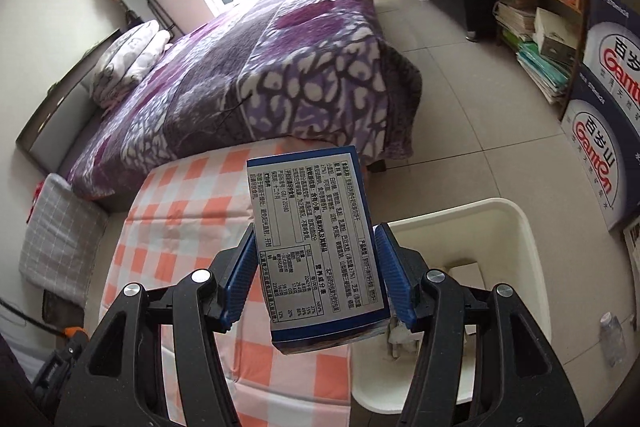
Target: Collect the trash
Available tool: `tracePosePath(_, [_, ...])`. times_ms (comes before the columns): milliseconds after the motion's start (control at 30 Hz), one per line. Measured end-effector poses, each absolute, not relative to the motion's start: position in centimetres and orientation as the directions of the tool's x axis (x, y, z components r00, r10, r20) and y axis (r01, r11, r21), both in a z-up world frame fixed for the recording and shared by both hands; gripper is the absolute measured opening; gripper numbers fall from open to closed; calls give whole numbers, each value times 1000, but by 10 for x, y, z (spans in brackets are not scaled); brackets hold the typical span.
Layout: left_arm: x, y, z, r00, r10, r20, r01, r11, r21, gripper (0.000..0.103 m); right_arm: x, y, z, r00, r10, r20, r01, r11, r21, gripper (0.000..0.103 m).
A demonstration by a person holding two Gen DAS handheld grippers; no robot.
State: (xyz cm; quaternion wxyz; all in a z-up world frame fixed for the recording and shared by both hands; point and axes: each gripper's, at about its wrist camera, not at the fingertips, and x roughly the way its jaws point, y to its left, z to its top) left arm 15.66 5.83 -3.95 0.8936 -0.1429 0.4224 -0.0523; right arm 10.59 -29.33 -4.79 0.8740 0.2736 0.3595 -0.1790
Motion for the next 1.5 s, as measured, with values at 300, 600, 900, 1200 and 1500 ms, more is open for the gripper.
tracePosePath(300, [147,-31,-57,542,-362,-759,157,930,-331,24,73,-336,-30,719,-200,-666,575,709,408,82])
tracePosePath(600, [112,-126,-83,386,-472,-792,389,862,-325,24,37,-401,-19,764,-225,-604,610,556,565,92])
tracePosePath(900, [95,-210,-98,261,-540,-801,459,799,-389,26,17,-447,-14,823,-213,-526,556,490,672,94])
tracePosePath(1200, [100,-174,-58,394,-481,-784,410,855,-318,64,11,-427,9,835,-284,-471,534,627,567,96])
tracePosePath(1500, [39,-59,27,911,-79,-405,57,996,-64,97,11,-306,38,760,-561,-329,622,774,118,96])
